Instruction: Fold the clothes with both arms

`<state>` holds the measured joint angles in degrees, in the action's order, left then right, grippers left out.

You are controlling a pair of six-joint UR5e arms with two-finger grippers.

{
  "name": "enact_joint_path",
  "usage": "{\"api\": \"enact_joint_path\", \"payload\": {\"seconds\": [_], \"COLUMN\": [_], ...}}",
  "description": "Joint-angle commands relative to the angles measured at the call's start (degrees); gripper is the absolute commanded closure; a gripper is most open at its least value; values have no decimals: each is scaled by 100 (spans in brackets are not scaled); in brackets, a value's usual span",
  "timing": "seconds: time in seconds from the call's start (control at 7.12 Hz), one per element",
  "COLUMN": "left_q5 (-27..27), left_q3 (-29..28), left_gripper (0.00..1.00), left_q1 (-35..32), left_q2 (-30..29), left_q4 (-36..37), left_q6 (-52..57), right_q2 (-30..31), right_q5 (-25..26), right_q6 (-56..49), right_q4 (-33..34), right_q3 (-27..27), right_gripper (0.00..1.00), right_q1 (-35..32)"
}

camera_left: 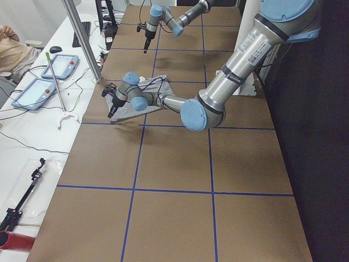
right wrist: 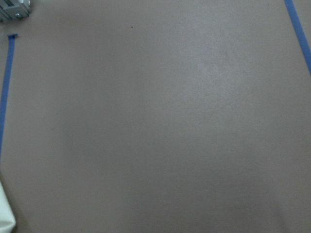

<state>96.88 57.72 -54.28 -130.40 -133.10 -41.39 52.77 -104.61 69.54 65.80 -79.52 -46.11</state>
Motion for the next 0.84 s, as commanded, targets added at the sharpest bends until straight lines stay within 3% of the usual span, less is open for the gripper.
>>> {"api": "enact_joint_path", "payload": {"seconds": [0.0,0.14,0.28,0.7], "left_q5": [498,499,499,499], "left_q3": [203,204,213,222], "left_gripper": [0,0,0,0], "left_q1": [-223,-223,-223,-223], "left_q2": [216,217,225,226], "left_q4": [-198,-199,-199,-199], "left_q6": [447,438,404,386], "right_q2": [-904,-1283,-1626,-1962], "right_q5": [632,931,1282,1715], "right_q6": [1345,1786,2208,2686], "right_q4": [-24,-50,-59,-68], "right_q3": [740,1153,1532,2017], "right_gripper": [23,31,31,31], "right_q1": [346,522,741,1077]}}
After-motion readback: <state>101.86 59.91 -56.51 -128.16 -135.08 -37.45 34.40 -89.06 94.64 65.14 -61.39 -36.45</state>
